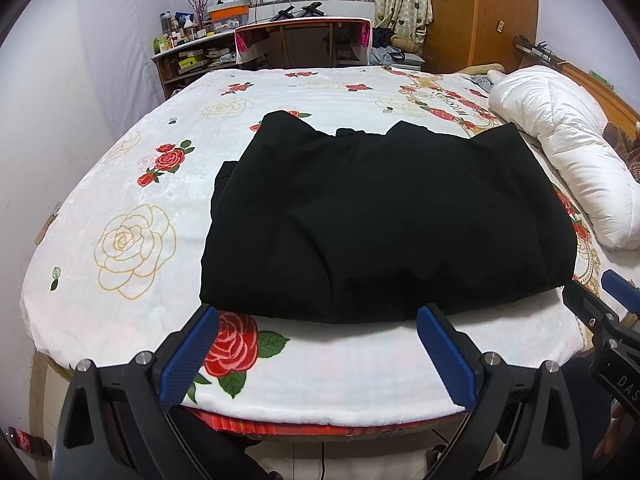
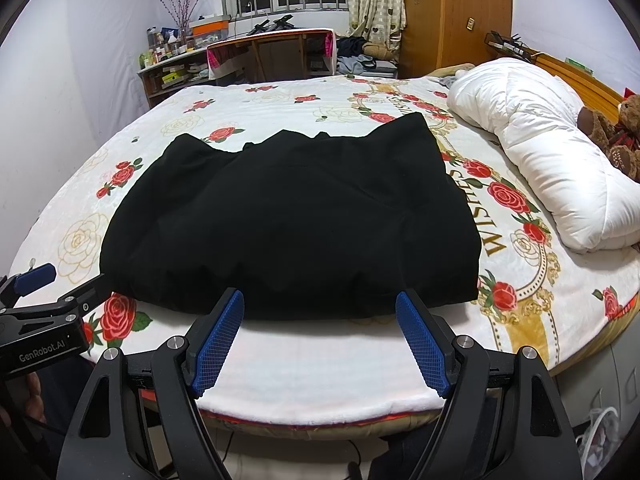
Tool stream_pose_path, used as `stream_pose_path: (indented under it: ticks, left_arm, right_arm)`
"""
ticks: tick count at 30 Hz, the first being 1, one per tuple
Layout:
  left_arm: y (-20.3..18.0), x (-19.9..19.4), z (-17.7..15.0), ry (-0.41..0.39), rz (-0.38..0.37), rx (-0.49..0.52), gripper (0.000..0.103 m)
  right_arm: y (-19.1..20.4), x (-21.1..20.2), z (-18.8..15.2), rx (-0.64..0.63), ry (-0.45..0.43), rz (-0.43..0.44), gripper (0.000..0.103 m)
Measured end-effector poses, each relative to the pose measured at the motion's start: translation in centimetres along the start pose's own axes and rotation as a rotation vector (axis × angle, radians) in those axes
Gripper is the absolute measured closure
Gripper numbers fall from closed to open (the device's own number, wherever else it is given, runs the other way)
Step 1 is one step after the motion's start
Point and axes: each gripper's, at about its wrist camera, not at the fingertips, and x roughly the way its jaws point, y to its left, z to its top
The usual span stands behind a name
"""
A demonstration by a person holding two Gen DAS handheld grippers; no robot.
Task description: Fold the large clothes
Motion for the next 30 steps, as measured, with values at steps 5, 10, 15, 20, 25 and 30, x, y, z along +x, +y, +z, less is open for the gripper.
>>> stream_pose_path:
  ticks: [5, 10, 15, 20, 25, 30]
  left_arm:
    - [0.02, 0.01, -0.02, 0.002, -0.002, -0.001, 0.003]
    - [0.08, -0.07, -0.06, 0.004, 0.000, -0.001, 0.003]
    - [0.10, -0.17, -0.09, 0.005, 0.002, -0.003, 0.003]
    - [0.20, -0.20, -0.11, 0.005, 0.001, -0.001, 0.003]
    - [0.14, -0.16, -0.07, 0.004, 0.003, -0.001, 0.003]
    - [0.12, -0.19, -0.11, 0.006, 0.004, -0.001, 0.003]
  right_arm:
    - [-0.05, 0.01, -0.01, -0.001, 0.001, 0.001, 0.025]
    - [0.02, 0.01, -0.06, -0.001, 0.000, 0.001, 0.025]
    - [0.02, -0.08, -0.06, 0.000, 0.001, 0.001, 0.025]
    - [0.05, -0.11, -0.04, 0.000, 0.001, 0.001, 0.025]
    - [0.07, -0.12, -0.07, 0.000, 0.000, 0.001, 0.025]
    - [0.10, -0.11, -0.06, 0.001, 0.000, 0.001, 0.025]
